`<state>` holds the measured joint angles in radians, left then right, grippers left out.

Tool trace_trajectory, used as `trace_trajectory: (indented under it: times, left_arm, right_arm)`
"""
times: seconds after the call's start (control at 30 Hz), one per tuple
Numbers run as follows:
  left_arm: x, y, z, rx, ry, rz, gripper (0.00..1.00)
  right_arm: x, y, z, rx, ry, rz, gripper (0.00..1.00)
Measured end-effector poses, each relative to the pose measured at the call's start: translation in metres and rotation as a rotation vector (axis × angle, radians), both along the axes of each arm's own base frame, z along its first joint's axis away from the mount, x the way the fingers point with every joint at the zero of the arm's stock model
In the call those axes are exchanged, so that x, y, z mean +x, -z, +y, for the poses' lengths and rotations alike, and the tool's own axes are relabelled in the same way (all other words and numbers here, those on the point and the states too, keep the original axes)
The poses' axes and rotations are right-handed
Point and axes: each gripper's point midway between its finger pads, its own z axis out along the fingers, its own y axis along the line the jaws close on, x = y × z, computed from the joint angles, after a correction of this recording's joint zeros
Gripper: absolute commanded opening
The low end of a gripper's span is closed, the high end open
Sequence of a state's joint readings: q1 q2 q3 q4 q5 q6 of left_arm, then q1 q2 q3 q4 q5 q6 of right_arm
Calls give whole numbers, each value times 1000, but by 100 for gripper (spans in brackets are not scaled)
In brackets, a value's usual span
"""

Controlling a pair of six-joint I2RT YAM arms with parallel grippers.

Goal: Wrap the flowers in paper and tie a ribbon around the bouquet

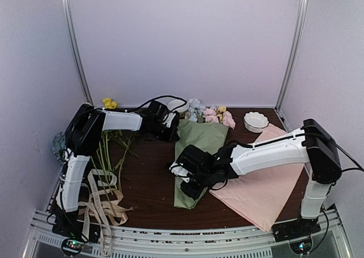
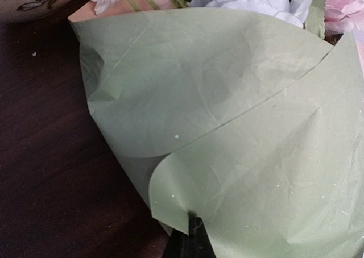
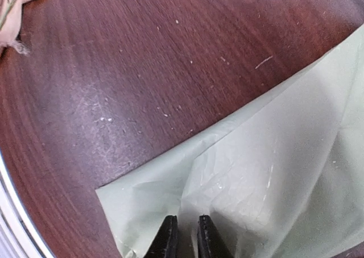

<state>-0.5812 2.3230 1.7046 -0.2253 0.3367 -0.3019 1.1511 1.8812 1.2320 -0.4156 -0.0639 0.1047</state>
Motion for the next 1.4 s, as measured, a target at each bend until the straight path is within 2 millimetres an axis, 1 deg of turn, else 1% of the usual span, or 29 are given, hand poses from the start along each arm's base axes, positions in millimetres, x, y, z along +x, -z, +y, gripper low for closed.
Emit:
trace_trajectory:
  times: [0.13, 0.2, 0.23, 0.3, 0.4, 0.47, 0.53, 0.77, 0.8, 0.87, 0.93, 1.0, 1.07, 1.13, 1.17, 1.2, 1.27, 1.3, 1.33, 1.4]
  left_arm:
    - [0, -2, -1, -7, 1, 0, 0]
    - [0, -3, -2, -10, 2, 2, 0]
    - [0, -3, -1, -11, 2, 2, 0]
    - [0, -5, -1, -14, 2, 3, 0]
    - [0, -14, -2, -25, 7, 0, 0]
    - [-2, -25, -3, -39, 16, -5, 0]
    - [-3, -39, -5, -55, 24, -17, 0]
    - [-5, -94, -8, -116, 43, -83, 0]
    - [-6, -98, -8, -116, 42, -88, 0]
    - [-6, -99, -6, -106, 37, -88, 0]
    - [-3, -90, -5, -86, 26, -75, 0]
    - [0, -74, -5, -67, 20, -54, 0]
    - [3, -51, -6, -43, 13, -27, 0]
    - [4, -25, -5, -16, 0, 11, 0]
    - [3, -6, -3, 1, -11, 43, 0]
    - [3, -3, -3, 5, -13, 48, 0]
    - [2, 11, -1, 16, -25, 75, 0]
    - [3, 12, -2, 11, -31, 77, 0]
    - [4, 12, -1, 10, -35, 79, 0]
    - [4, 12, -2, 6, -41, 82, 0]
  right_arm:
    - [-8, -27, 5, 35, -59, -57, 14]
    - [-18, -31, 9, 23, -94, -90, 13]
    - [-23, -28, 9, 3, -111, -101, 13]
    - [-30, -16, 7, -57, -131, -121, 11]
    - [-37, 12, -1, -189, -149, -162, 9]
    - [-36, 27, -9, -262, -144, -188, 9]
    - [-34, 25, -11, -279, -130, -217, 8]
    - [-25, 28, -22, -316, -79, -268, 8]
    - [-25, 28, -23, -316, -75, -273, 7]
    - [-26, 29, -26, -315, -71, -280, 7]
    - [-29, 30, -27, -305, -76, -285, 7]
    - [-33, 29, -30, -302, -91, -291, 7]
    - [-37, 29, -33, -305, -102, -296, 7]
    - [-44, 28, -36, -312, -129, -299, 7]
    - [-51, 28, -37, -311, -151, -297, 8]
    - [-55, 27, -38, -307, -162, -295, 8]
    - [-68, 23, -41, -286, -199, -265, 9]
    - [-73, 19, -43, -273, -211, -253, 9]
    - [-80, 12, -44, -249, -228, -237, 9]
    - [-86, -10, -41, -178, -239, -224, 9]
